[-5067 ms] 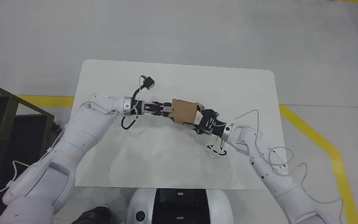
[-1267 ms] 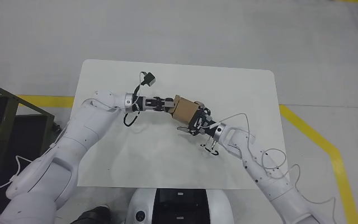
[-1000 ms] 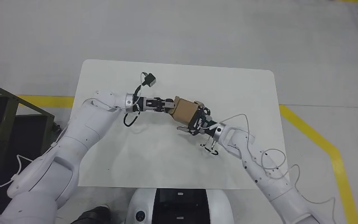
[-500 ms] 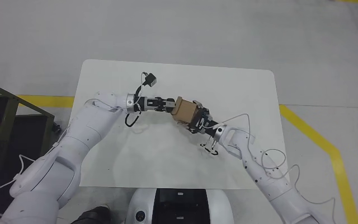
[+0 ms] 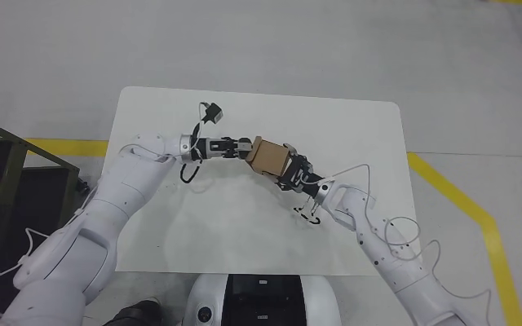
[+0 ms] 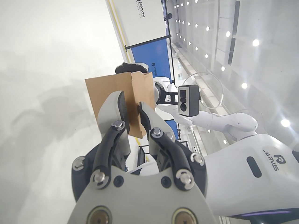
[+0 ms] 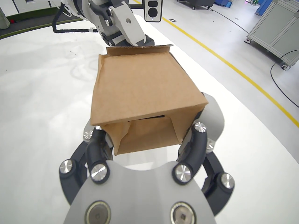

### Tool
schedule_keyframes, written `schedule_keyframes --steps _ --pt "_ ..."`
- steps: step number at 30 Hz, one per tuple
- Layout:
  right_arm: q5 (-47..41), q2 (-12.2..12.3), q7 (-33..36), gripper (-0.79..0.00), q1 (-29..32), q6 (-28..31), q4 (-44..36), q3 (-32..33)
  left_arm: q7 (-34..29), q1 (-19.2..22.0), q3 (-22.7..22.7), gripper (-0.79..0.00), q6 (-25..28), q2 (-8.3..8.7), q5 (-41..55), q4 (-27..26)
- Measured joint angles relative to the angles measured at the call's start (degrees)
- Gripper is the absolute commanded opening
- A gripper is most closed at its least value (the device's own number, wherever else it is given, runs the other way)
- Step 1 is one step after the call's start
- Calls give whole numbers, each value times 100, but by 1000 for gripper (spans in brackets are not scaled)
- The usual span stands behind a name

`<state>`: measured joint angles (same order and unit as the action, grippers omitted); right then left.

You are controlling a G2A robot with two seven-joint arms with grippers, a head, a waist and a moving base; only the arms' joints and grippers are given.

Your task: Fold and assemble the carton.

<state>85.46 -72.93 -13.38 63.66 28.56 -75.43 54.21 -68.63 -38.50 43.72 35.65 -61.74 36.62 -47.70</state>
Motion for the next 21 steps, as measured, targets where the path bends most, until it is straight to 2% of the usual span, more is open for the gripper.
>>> schedule_keyframes --steps 16,21 --pt "179 21 -43 -311 45 89 -139 14 35 -30 126 -699 35 -11 -88 24" --pt "195 19 -71 -308 46 88 -144 7 15 -35 154 -711 16 -18 -113 15"
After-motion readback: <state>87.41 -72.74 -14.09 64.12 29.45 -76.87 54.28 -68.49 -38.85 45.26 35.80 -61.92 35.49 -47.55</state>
